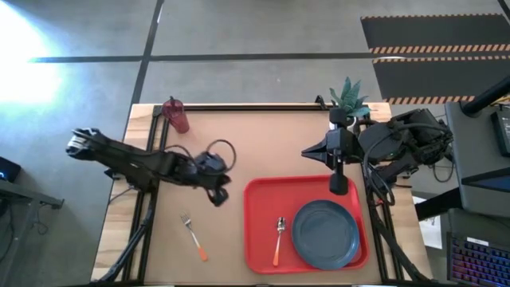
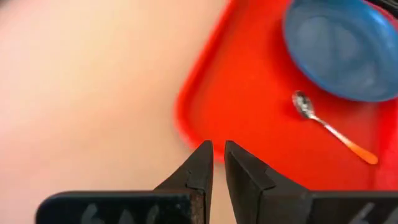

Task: Pick and place plate/cup/fork/spoon on tray
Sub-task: Put the orange fork on the orange serving tray to the left of the orange spoon

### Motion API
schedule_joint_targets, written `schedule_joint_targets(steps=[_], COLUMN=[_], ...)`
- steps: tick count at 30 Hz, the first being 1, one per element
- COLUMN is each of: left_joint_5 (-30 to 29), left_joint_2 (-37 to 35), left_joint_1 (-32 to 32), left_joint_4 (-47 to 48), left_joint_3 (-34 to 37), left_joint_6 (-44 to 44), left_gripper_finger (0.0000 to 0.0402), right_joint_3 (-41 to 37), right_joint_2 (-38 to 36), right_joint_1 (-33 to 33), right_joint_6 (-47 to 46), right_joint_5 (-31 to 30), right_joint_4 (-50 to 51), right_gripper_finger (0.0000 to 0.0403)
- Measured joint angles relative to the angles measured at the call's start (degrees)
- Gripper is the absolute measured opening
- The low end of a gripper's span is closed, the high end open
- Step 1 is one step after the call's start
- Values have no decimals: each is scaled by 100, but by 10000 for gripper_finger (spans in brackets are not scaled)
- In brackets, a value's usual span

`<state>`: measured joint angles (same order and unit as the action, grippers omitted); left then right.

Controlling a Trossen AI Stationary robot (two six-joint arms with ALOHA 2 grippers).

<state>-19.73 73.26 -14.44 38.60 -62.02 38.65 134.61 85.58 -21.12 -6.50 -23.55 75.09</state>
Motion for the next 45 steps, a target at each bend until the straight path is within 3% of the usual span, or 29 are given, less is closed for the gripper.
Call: schedule_joint_targets(steps=[8, 12, 23, 31, 41, 45], left_joint_5=[-196, -199, -237, -232, 179, 481], left_joint_2=[-864, -1124, -2330, -3454, -3636, -3747], left_joint_1=[-36, -122, -678, -1258, -1676, -1676], left_joint_4=[1798, 2129, 1580, 1293, 1252, 544], left_joint_3=[35, 178, 1383, 2590, 3202, 3527], left_joint_6=[1087, 1399, 2471, 3928, 4360, 4269], left_gripper_finger=[23, 23, 22, 22, 22, 22], right_joint_3=[0, 0, -2, -2, -2, -2], right_joint_2=[2, 2, 2, 2, 2, 2], right_joint_1=[0, 0, 2, 2, 2, 2], right_joint_6=[2, 4, -52, -139, -266, -264], right_joint_5=[-2, -46, -50, -52, -57, -57], right_joint_4=[-27, -37, -46, -101, -126, -129], right_gripper_finger=[9, 9, 9, 9, 9, 9])
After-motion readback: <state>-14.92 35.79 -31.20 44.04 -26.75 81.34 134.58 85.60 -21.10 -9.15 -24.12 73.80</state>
